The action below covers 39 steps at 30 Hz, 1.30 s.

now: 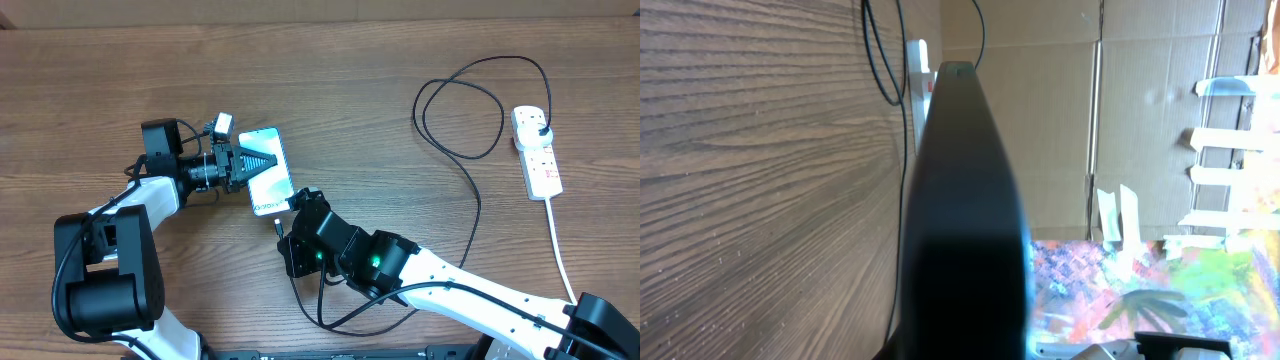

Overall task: Plug charger to phone and switch on socket
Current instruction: 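Push the USB-C plug upward into the phone's bottom port with right gripper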

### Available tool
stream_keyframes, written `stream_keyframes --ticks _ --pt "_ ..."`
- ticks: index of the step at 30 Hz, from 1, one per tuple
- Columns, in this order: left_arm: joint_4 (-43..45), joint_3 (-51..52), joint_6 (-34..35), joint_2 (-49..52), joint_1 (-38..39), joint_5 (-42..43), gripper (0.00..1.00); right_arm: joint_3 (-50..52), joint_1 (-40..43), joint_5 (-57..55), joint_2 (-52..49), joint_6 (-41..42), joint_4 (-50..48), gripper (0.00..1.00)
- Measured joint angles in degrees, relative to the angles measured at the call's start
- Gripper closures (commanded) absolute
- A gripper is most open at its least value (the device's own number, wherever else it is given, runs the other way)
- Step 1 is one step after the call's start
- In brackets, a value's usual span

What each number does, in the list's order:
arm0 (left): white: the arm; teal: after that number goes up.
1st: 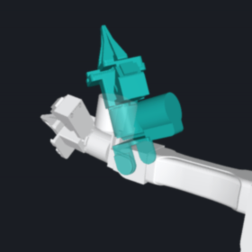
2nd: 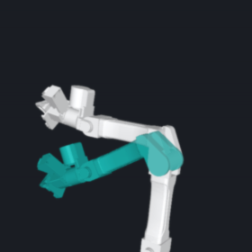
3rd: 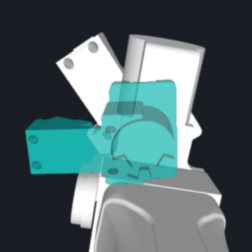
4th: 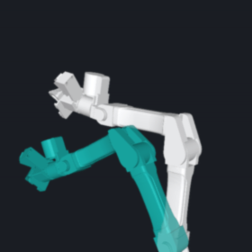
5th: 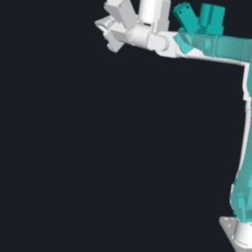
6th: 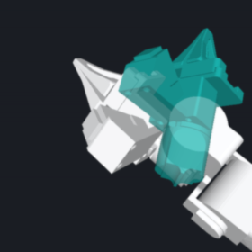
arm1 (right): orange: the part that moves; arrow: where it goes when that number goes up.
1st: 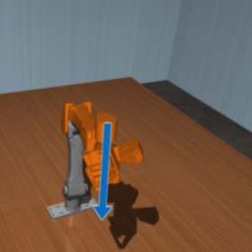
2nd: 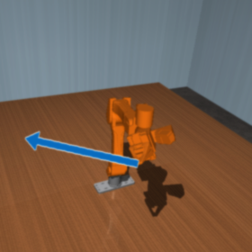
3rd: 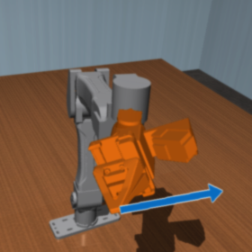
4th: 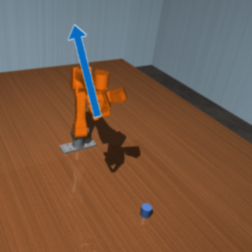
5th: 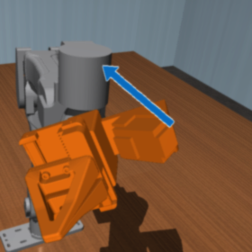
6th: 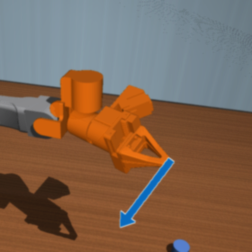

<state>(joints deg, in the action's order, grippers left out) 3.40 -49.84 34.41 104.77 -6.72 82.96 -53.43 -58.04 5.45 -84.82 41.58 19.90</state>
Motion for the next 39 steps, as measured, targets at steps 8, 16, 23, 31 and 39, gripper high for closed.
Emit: stream_keyframes --ticks 8,16,23,31,39 --pt "0.04 0.00 0.20 0.00 0.00 0.00 0.96 0.00 0.00 0.00 0.00 0.20 -1.53 0.96" --pt "0.04 0.00 0.20 0.00 0.00 0.87 0.95 0.00 0.00 -0.42 0.00 0.28 -2.56 0.96" --pt "0.07 0.00 0.22 0.00 0.00 1.07 0.95 0.00 0.00 -1.49 0.00 1.55 -2.54 0.96" --pt "0.09 0.00 1.20 0.00 0.00 1.95 0.93 0.00 -0.02 -1.84 0.00 3.52 -2.56 0.96" --pt "0.09 0.00 2.12 0.00 0.00 2.16 0.94 0.00 -0.07 -0.92 0.00 4.55 -2.36 0.96"
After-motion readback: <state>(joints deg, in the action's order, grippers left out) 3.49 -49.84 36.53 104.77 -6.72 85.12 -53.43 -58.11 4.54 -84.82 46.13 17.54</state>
